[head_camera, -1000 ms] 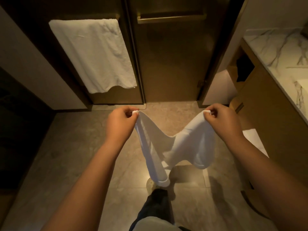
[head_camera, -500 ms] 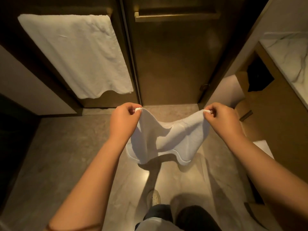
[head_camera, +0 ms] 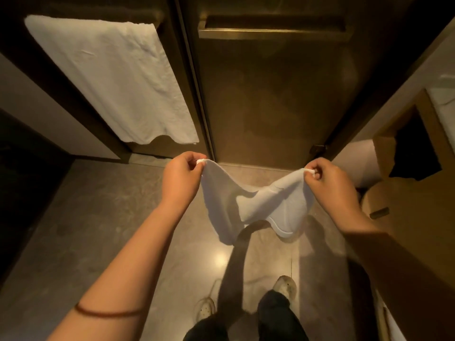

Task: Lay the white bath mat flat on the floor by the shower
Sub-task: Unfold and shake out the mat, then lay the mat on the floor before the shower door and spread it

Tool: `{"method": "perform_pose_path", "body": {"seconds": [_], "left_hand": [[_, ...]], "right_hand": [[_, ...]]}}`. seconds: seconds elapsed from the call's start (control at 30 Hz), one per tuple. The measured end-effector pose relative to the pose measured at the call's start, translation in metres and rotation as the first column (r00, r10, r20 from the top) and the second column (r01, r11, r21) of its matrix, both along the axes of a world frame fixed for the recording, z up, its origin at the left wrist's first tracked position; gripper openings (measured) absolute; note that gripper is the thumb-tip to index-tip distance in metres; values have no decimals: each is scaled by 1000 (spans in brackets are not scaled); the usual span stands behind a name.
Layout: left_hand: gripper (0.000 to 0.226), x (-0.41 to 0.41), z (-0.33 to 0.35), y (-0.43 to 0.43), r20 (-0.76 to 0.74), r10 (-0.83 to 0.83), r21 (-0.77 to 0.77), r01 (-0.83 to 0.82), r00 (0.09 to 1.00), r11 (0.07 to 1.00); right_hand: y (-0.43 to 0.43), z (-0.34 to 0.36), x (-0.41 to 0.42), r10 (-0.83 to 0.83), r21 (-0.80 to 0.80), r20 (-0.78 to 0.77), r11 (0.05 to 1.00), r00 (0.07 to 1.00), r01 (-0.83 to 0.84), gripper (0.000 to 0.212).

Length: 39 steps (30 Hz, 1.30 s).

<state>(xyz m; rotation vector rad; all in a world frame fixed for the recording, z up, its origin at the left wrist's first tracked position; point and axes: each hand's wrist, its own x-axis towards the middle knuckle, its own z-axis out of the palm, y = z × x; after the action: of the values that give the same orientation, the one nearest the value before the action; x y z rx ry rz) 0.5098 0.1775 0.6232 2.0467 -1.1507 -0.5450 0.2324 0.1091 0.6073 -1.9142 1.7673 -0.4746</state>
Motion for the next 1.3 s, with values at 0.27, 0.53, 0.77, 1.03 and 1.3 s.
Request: {"method": "perform_pose_path", "body": {"seconds": [0.27,0.53,0.77,1.03,1.3], "left_hand": [[11,-14,-67,-90,2,53,57,-53,999,997],[11,10,-186,-168,5,5,-17,-4,1000,1000],[13,31,-295,-221,21,-27,-121,29,999,992],[13,64,-490,-253,71,-14,-184,27,997,983],[11,78,-651,-237,79,-67,-183,80,995,980]], "right_hand": [[-104,-60,-14,90,31,-20,996,996,-89,10],[-181,-169,-6,32,-95,-25,995,999,-35,11],[-224,-269,13,-40,-258,20,965,999,44,10],[-246,-459,36,48,-353,-30,934,998,-55,10],[-225,-622,45,117,-322,-101,936,988,-144,4]]}}
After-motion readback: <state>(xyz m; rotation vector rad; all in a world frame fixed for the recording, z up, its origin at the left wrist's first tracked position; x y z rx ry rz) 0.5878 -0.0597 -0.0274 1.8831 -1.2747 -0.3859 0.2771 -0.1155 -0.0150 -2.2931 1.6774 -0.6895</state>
